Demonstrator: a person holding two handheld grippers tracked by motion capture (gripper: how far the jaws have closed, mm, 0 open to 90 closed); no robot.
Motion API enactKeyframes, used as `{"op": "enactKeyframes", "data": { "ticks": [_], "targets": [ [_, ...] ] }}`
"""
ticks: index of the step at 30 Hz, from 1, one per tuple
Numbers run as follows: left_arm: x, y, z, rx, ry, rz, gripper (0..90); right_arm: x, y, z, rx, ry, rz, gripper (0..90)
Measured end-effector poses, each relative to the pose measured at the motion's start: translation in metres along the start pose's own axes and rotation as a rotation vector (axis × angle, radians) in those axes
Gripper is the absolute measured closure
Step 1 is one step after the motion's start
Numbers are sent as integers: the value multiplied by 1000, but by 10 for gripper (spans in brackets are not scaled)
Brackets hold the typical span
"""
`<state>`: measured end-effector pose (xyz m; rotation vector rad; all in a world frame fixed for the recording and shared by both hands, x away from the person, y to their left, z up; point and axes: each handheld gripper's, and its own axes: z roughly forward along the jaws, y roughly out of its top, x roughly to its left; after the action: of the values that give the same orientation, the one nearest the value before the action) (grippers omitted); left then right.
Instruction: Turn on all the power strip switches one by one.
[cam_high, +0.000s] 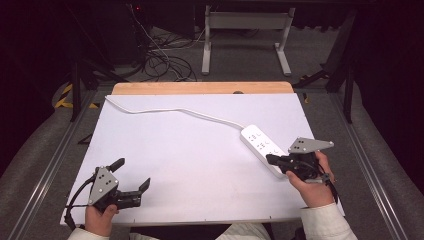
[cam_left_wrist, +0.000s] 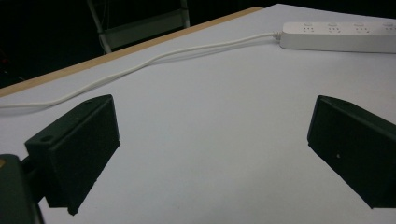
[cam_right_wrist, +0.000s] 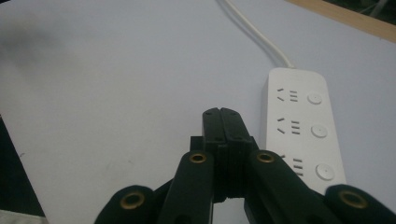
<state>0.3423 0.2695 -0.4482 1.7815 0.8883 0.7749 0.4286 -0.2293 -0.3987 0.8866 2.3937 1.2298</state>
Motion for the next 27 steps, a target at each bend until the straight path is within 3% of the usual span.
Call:
{"op": "enactKeyframes", "data": {
  "ticks": [11, 22, 27],
  "targets": [
    [0, 0, 0, 1, 3, 2, 25, -18, 9, 5, 52, -59, 61, 900],
    [0, 0, 1, 3, 5, -2, 25, -44, 6, 12, 102, -96, 137, 900],
    [-1, 0, 2, 8, -1, 4, 25, -56, 1, 17, 148, -136, 185, 900]
  ]
}}
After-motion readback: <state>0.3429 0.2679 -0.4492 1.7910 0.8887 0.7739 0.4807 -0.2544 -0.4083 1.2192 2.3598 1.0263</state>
